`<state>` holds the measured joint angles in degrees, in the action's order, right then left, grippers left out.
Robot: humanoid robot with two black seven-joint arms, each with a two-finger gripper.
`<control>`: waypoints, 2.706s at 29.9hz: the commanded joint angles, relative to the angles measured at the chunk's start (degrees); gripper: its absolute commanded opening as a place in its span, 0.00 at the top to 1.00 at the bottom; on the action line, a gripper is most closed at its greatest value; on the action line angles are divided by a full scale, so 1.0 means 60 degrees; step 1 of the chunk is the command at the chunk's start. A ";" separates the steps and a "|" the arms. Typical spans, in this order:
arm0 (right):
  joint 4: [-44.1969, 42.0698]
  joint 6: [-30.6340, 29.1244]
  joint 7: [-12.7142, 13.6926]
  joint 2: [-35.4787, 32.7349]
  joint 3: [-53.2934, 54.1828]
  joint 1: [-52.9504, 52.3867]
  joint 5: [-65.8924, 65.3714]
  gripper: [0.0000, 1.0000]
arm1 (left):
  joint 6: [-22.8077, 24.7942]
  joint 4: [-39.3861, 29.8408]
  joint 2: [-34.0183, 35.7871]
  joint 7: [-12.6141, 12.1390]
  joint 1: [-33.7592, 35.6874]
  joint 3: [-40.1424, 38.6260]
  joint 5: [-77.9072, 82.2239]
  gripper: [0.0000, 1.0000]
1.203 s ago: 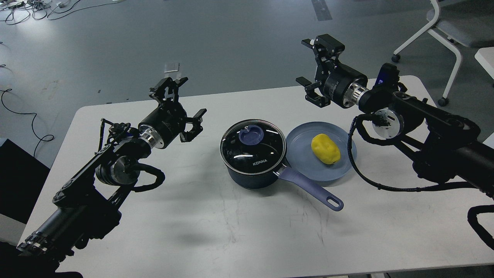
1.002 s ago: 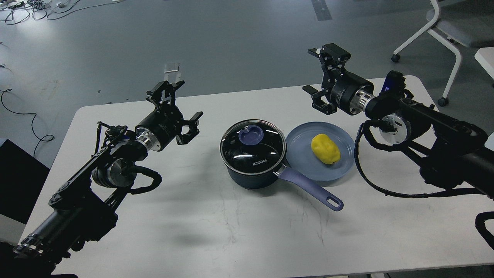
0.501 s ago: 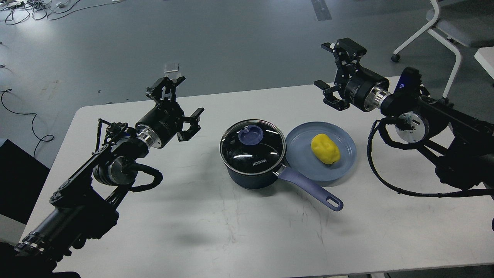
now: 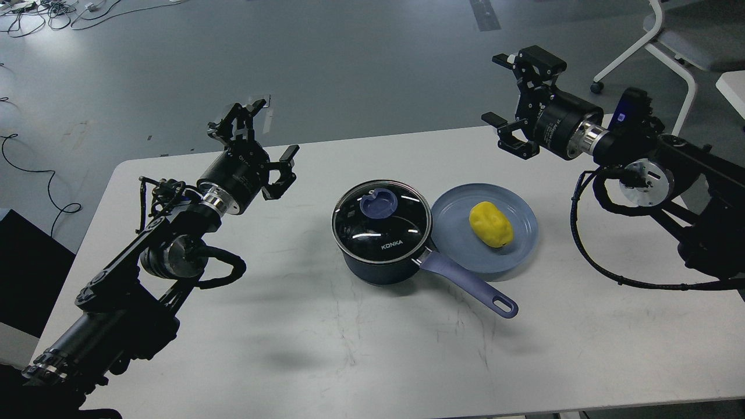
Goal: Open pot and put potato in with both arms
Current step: 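Move the left gripper toward the glass lid on the dark blue saucepan, then lower the left gripper onto the lid's blue knob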
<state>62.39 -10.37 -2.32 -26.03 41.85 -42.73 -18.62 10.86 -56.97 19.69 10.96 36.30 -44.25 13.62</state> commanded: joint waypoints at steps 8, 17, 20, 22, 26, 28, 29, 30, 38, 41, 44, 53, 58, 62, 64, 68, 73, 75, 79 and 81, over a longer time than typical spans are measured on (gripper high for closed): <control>0.0002 0.0015 -0.0009 -0.0114 0.0085 -0.0070 0.0026 0.00 | 0.0036 0.0178 0.0131 -0.0830 0.0483 -0.0037 -0.0116 0.02; 0.0002 0.0088 -0.0024 -0.0056 0.0056 -0.0070 -0.0003 0.00 | 0.0095 0.0046 0.0292 -0.0845 0.0322 -0.0184 -0.0175 0.02; -0.0012 0.0103 -0.0024 -0.0041 0.0055 -0.0085 -0.0003 0.00 | 0.0080 0.0046 0.0292 -0.0830 0.0308 -0.0198 -0.0161 0.02; 0.0002 0.0103 -0.0024 -0.0055 0.0055 -0.0085 -0.0003 0.00 | 0.0066 0.0017 0.0278 -0.0830 0.0308 -0.0169 -0.0044 0.02; -0.0012 0.0147 -0.0039 -0.0012 0.0055 -0.0085 -0.0003 0.00 | -0.0124 -0.0013 0.0161 -0.0860 0.0322 -0.0022 0.0234 0.02; -0.0012 0.0147 -0.0039 -0.0012 0.0055 -0.0085 -0.0003 0.00 | -0.0125 -0.0013 0.0161 -0.0845 0.0322 -0.0022 0.0279 0.02; -0.0012 0.0147 -0.0039 -0.0012 0.0055 -0.0085 -0.0003 0.00 | -0.0125 -0.0027 0.0175 -0.0845 0.0322 -0.0022 0.0366 0.02; -0.0012 0.0147 -0.0053 -0.0026 0.0055 -0.0085 -0.0003 0.00 | -0.0125 -0.0056 0.0204 -0.0830 0.0337 -0.0022 0.0642 0.02; -0.0056 0.0147 -0.0068 -0.0158 0.0099 0.0017 -0.0003 0.00 | -0.2715 -0.0523 0.0846 -0.0904 0.1419 0.0926 0.7680 0.02; -0.0100 0.0176 -0.0039 -0.0202 0.0289 0.0163 0.0012 0.00 | -0.2893 -0.1240 0.1418 -0.0831 0.1742 0.1251 0.9005 0.02; -0.0129 0.0176 -0.0009 -0.0144 0.0757 0.0602 0.0041 0.00 | -0.2923 -0.2089 0.1756 -0.0816 0.1933 0.1311 0.9796 0.02; -0.0335 0.0191 -0.0024 -0.0158 0.1198 0.0867 0.0041 0.00 | -0.4080 -0.2737 0.1669 -0.0758 0.2036 0.2935 1.5249 0.02; -0.0349 0.0191 -0.0068 -0.0217 0.1213 0.1057 0.0026 0.00 | -0.4080 -0.3045 0.1451 0.0309 0.2664 0.4017 1.6125 0.02; -0.0335 0.0191 -0.0068 -0.0290 0.1169 0.1160 -0.0003 0.00 | -0.4080 -0.3045 0.1347 0.0429 0.3003 0.4548 1.6655 0.02; -0.0335 0.0191 -0.0068 -0.0305 0.1169 0.1204 -0.0003 0.00 | -0.4080 -0.2914 0.1041 0.0429 0.3003 0.4635 1.7165 0.02; -0.0335 0.0191 -0.0068 -0.0436 0.1154 0.1248 -0.0003 0.00 | -0.4007 -0.2650 0.0849 0.0429 0.2988 0.4738 1.7827 0.02; -0.0335 0.0191 -0.0068 -0.0466 0.1154 0.1321 -0.0003 0.00 | -0.3933 -0.1991 0.0717 0.0429 0.2988 0.5061 1.7974 0.02; -0.0335 0.0191 -0.0068 -0.0466 0.1139 0.1336 -0.0017 0.00 | -0.3890 -0.1961 0.0703 0.0429 0.2915 0.5075 1.7974 0.02; -0.0335 0.0191 -0.0053 -0.0466 0.1125 0.1336 -0.0018 0.00 | -0.3714 -0.1946 0.0454 0.0415 0.2827 0.5207 1.7945 0.02; -0.0335 0.0191 -0.0068 -0.0466 0.1125 0.1336 -0.0018 0.00 | -0.3685 -0.1932 0.0395 0.0415 0.2711 0.5207 1.7945 0.02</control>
<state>60.39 -9.22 -2.73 -28.83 48.61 -34.72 -18.71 -11.60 -68.67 22.62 13.51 53.37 -13.13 121.38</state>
